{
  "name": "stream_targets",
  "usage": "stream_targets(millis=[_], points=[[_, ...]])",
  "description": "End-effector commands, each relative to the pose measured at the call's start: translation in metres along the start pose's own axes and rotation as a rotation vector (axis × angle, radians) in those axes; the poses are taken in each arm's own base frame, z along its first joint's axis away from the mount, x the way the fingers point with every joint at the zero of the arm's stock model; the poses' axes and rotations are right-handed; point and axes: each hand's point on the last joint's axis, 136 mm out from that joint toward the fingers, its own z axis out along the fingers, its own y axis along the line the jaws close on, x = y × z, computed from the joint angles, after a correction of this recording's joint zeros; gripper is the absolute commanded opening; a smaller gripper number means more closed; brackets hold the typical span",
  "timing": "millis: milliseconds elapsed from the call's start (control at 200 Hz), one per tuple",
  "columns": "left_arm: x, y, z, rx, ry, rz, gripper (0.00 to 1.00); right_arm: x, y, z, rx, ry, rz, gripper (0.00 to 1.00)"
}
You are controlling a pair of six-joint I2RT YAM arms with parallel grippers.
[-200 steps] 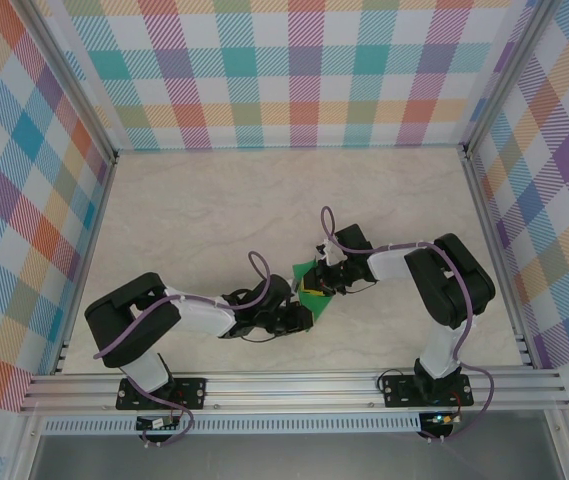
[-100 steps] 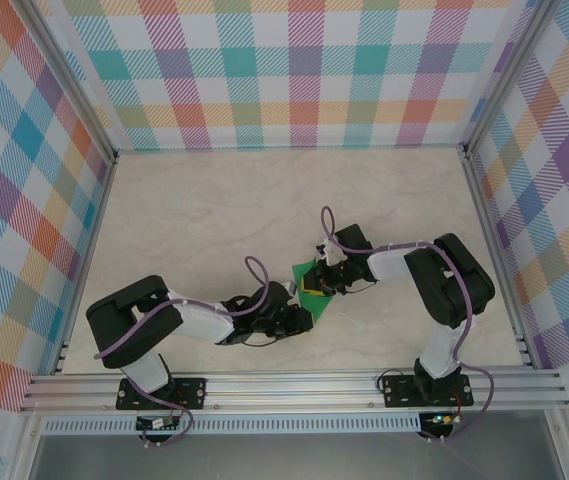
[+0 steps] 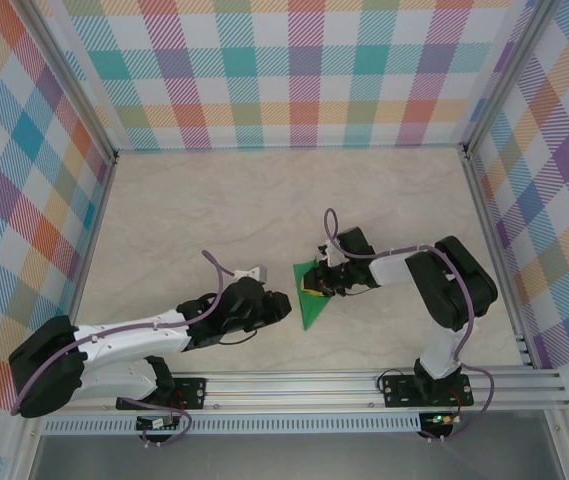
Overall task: Fold a paper plane with a square sheet of paper (pick it up from the middle)
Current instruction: Fourth fold the wing at the center of the table.
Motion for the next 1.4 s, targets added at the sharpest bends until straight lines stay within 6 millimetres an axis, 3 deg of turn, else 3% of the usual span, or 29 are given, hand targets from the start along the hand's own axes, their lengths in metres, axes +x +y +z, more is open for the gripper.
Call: stream_targets(millis=[0, 335, 875, 1010, 1160, 1395], points=[[-0.003, 0.034, -0.006, -0.125, -0.031, -0.001, 0.25, 0.035, -0.08, 0.007, 0.283, -0.005, 0.225, 0.18], [0.006, 0.002, 0.01, -0.011, 0.061, 0.026, 0.26, 0.048, -0.076, 0.015, 0.373, -0.1, 0.298, 0.18], [-0.003, -0.012, 0.062, 0.056, 0.102, -0.043, 0.23, 0.049, -0.072, 0.017, 0.391, -0.11, 0.287, 0.19], [0.0, -0.003, 0.072, 0.023, 0.109, -0.056, 0.22, 0.05, -0.074, 0.017, 0.391, -0.108, 0.286, 0.19], [0.007, 0.024, 0.077, -0.068, 0.118, -0.072, 0.22, 0.049, -0.072, 0.018, 0.388, -0.104, 0.276, 0.2], [0.032, 0.06, 0.08, -0.147, 0.158, -0.113, 0.21, 0.048, -0.07, 0.018, 0.39, -0.099, 0.265, 0.2]])
